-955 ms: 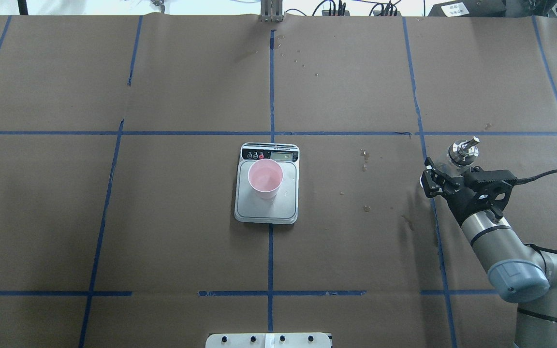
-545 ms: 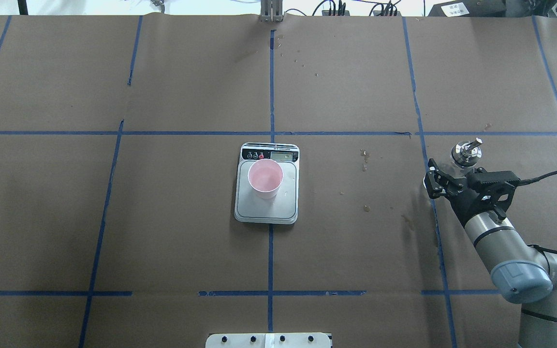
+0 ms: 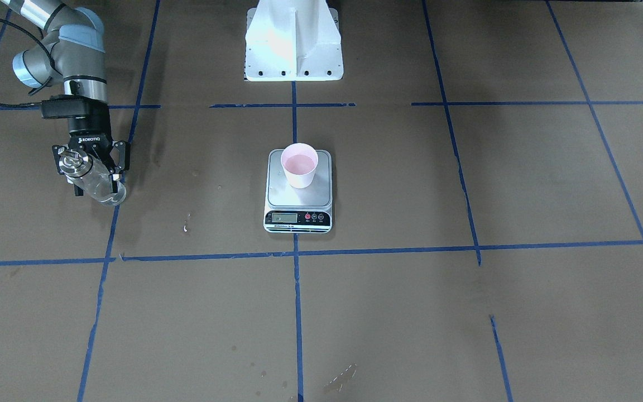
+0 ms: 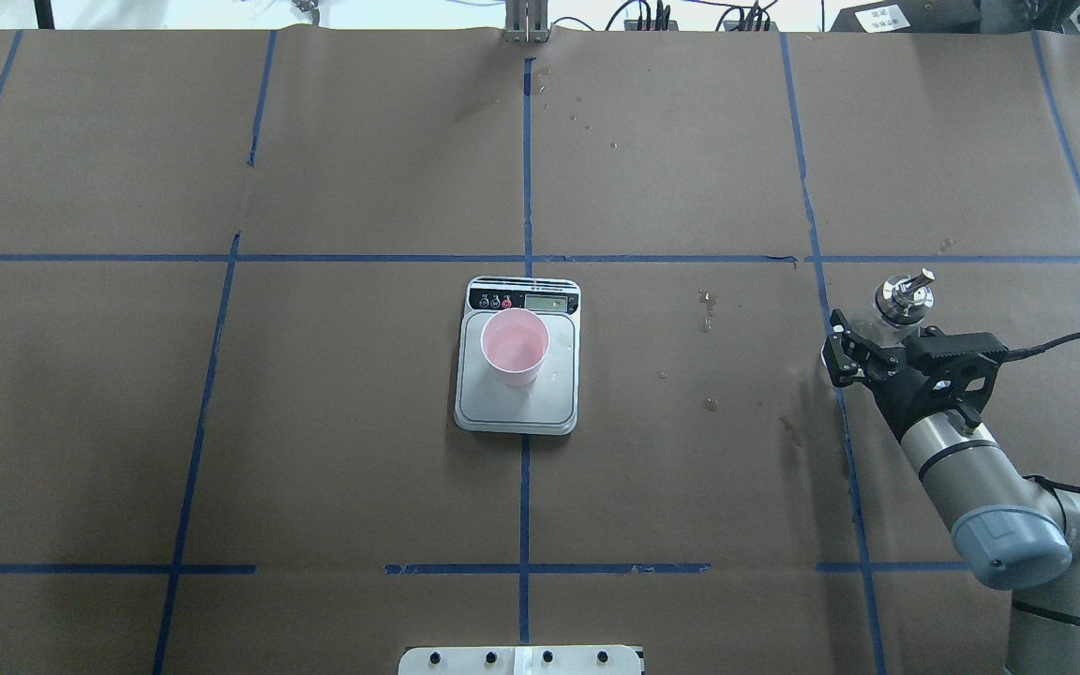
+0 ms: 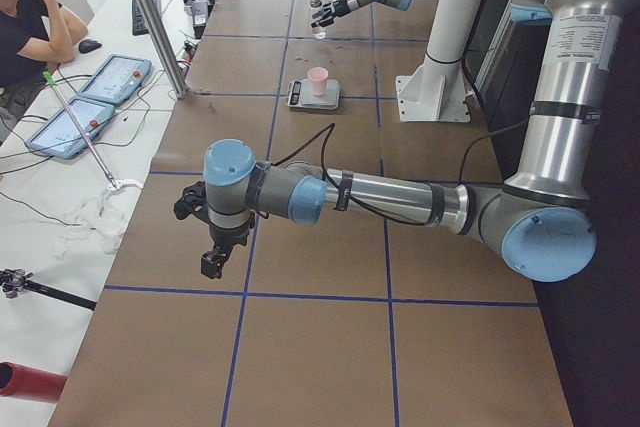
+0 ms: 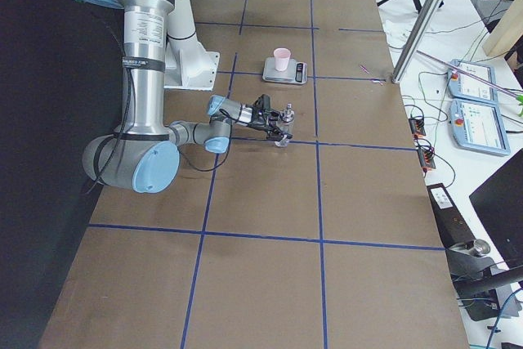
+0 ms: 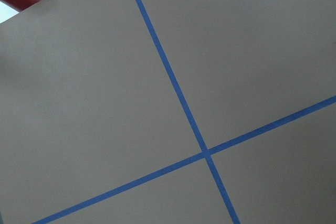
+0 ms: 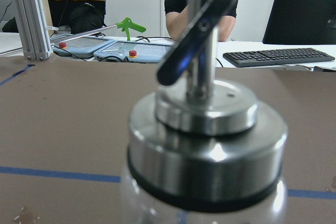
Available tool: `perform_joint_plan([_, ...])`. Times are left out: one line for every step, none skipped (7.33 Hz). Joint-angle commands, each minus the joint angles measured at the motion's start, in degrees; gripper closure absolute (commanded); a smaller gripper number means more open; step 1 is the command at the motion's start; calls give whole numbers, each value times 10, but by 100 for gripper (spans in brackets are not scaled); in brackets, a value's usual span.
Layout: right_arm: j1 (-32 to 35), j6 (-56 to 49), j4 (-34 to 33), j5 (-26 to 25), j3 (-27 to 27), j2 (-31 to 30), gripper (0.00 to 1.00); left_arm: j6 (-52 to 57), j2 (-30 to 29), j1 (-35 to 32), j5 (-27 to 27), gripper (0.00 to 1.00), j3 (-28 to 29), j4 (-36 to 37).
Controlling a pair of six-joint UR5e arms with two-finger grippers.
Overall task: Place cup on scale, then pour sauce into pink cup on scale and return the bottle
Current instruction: 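Lower the bottle onto the table with the right gripper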
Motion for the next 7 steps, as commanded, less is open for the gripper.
perform_joint_plan([-1, 0, -1, -1, 0, 2, 34, 0, -1, 0, 5, 0, 1, 0])
perform_joint_plan([-1, 0, -2, -1, 1, 2, 28, 0, -1, 1, 8, 0, 1, 0])
perform_joint_plan([-1, 0, -2, -1, 1, 3, 15, 0, -1, 1, 8, 0, 2, 0])
perform_joint_plan([-1, 0, -2, -1, 1, 3, 9, 0, -1, 1, 8, 0, 2, -1])
perform_joint_plan([-1, 0, -2, -1, 0, 3, 3, 0, -1, 1, 8, 0, 2, -1])
perform_joint_plan([-1, 0, -2, -1, 1, 3, 2, 0, -1, 1, 8, 0, 2, -1])
perform_joint_plan([-1, 0, -5, 1, 1, 4, 1, 0, -1, 1, 8, 0, 2, -1])
